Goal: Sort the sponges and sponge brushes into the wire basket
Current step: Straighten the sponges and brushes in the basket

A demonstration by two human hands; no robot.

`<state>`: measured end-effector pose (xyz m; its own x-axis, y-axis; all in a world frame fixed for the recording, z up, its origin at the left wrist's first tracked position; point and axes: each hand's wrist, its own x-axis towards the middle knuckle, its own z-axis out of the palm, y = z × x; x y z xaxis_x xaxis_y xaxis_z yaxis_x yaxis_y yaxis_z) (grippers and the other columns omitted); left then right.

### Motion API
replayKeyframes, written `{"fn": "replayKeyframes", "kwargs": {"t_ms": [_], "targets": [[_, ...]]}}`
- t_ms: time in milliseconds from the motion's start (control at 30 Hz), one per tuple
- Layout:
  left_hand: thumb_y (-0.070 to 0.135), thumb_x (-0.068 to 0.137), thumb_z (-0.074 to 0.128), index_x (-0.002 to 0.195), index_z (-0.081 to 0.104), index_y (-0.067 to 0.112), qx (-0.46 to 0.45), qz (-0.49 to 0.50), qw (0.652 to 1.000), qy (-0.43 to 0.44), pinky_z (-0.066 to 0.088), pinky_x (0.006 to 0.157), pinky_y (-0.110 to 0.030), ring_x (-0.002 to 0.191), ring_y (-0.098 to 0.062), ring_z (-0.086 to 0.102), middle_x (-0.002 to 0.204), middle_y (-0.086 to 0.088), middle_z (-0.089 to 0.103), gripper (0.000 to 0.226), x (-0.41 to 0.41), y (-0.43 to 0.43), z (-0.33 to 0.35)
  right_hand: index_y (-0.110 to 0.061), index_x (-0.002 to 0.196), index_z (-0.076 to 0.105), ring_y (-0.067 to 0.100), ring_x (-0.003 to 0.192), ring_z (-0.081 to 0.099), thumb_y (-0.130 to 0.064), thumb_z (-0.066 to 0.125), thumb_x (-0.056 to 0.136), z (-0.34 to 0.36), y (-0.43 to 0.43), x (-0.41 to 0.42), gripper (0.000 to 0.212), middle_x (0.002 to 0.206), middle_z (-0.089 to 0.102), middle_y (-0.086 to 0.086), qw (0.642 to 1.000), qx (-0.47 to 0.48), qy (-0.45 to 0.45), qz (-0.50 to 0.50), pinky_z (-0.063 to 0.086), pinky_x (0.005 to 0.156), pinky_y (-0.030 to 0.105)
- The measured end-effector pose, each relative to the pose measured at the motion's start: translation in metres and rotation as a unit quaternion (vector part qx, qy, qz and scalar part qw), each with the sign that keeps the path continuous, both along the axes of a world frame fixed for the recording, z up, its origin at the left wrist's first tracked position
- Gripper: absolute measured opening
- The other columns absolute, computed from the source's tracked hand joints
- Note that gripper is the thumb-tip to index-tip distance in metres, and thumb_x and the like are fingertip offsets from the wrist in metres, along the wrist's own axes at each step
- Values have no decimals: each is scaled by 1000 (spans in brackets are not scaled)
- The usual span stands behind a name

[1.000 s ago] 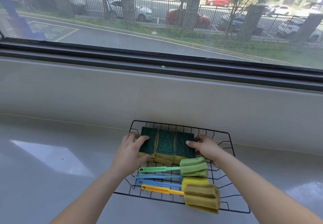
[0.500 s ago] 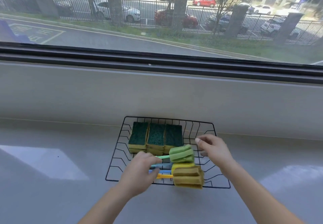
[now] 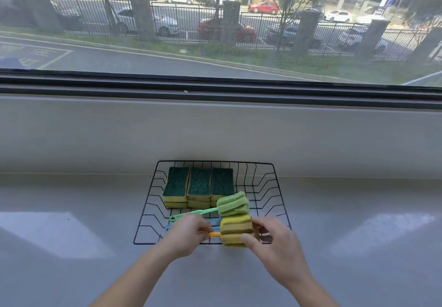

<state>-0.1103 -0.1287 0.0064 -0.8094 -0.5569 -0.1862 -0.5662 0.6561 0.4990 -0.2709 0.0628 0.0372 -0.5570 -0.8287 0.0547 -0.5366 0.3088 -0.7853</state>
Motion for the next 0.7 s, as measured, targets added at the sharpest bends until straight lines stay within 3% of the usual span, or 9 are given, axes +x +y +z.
{"fn": "replayKeyframes", "kwargs": {"t_ms": [200, 333, 467, 633, 700], "targets": [[23, 92, 61, 101, 73, 33, 16, 38, 998, 50, 46, 80, -28, 89, -6, 53, 89, 18, 56, 18, 14, -4, -4, -24, 112, 71, 8, 96, 65, -33, 79, 82, 0, -17, 2, 33, 103, 65, -13, 1000, -7, 7, -13, 59, 82, 31], [25, 92, 63, 101, 74, 31, 35, 66, 995, 59, 46, 77, -24, 86, -5, 57, 90, 17, 62, 16, 15, -6, -4, -26, 118, 68, 5, 100, 62, -39, 75, 86, -4, -27, -1, 35, 110, 65, -14, 999, 33, 1, -20, 56, 87, 33], [27, 89, 66, 95, 75, 31, 58, 101, 991, 65, 51, 75, -24, 82, 0, 59, 87, 19, 64, 12, 15, -7, -7, -31, 118, 67, 2, 97, 61, -44, 73, 86, -6, -29, -3, 35, 107, 66, -17, 998, 52, -24, -38, 53, 80, 26], [28, 90, 66, 93, 75, 31, 67, 97, 991, 65, 48, 76, -27, 85, -4, 57, 87, 16, 61, 10, 10, -7, -5, -29, 113, 69, 7, 89, 65, -41, 74, 87, -4, -35, -5, 29, 103, 69, -13, 995, 36, -66, -71, 57, 81, 33], [29, 89, 66, 96, 75, 31, 68, 100, 990, 67, 48, 77, -26, 86, -5, 57, 90, 16, 63, 12, 9, -7, -4, -30, 113, 68, 4, 89, 65, -46, 71, 88, -5, -34, -5, 30, 103, 69, -14, 995, 53, -60, -66, 55, 77, 27]]}}
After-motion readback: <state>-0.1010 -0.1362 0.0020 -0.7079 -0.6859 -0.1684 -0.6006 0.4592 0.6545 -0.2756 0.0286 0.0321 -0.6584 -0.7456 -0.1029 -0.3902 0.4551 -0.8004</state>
